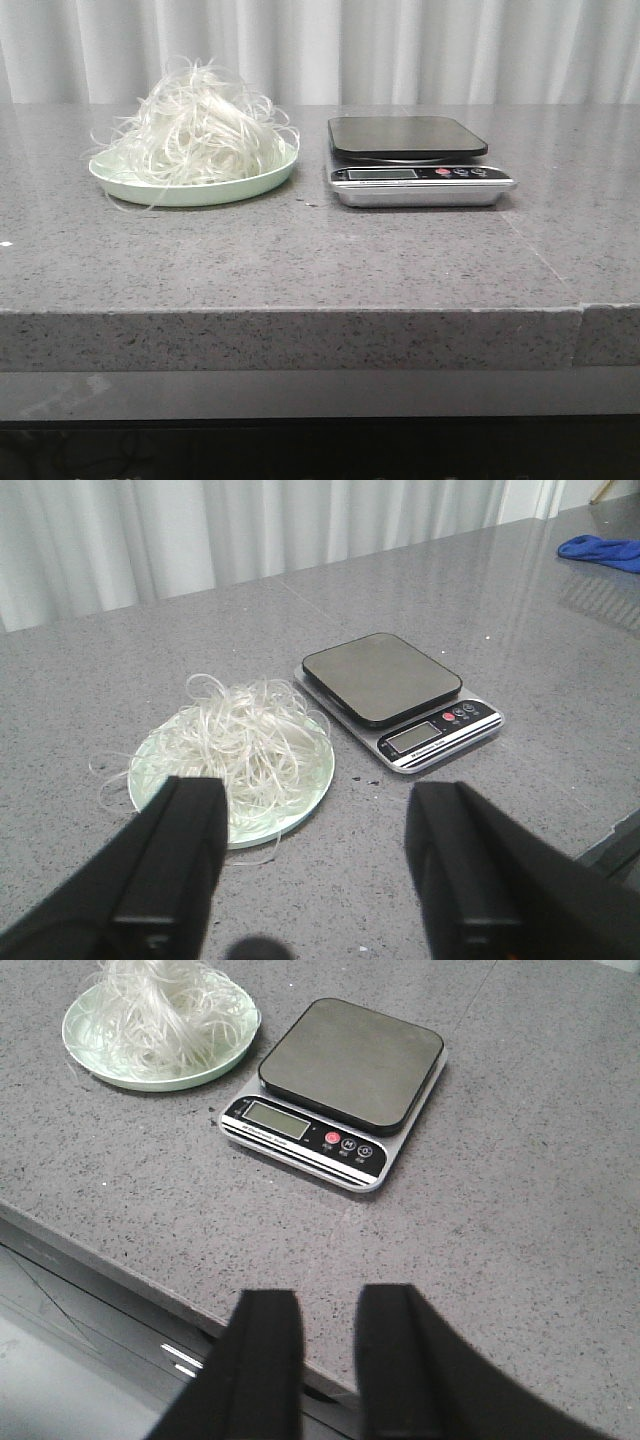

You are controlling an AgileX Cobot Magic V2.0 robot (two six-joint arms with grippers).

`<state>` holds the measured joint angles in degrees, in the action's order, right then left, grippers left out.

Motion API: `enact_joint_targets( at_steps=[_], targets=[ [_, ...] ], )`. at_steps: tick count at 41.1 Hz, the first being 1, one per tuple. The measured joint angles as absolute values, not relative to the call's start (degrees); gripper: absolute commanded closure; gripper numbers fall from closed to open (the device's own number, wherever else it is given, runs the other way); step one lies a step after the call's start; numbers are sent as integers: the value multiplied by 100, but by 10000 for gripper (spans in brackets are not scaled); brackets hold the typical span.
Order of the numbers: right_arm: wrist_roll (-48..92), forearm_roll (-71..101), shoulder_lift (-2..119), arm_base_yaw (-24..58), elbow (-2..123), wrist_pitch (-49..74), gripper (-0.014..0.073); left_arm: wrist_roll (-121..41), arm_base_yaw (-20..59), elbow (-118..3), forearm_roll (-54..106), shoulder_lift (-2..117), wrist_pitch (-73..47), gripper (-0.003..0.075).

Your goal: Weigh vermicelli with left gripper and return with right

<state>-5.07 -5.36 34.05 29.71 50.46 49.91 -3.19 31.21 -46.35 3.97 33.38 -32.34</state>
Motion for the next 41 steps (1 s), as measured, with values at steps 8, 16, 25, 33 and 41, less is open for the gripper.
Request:
enact_joint_targets(
  at_steps=[8, 16, 25, 33, 41],
  targets=[
    [-507, -536, 3405, 2971, 5046, 4991, 435, -319, 3121, -4635, 397, 3338, -3234, 526],
    [-507, -536, 3405, 2971, 5046, 4991, 435, -319, 3121, -4635, 295, 3338, -3234, 578],
    [-507, -536, 3405, 2971, 5046, 4991, 435, -319, 3121, -4635, 259, 3338, -3234, 578],
    [-497, -525, 3405, 2971, 5046, 4991, 435, -319, 3121, -4635, 259, 3338, -3234, 578],
    [-497, -525, 3405, 2971, 5046, 4991, 435, -319, 3096, -4615, 214, 3304, -3220, 578]
  ],
)
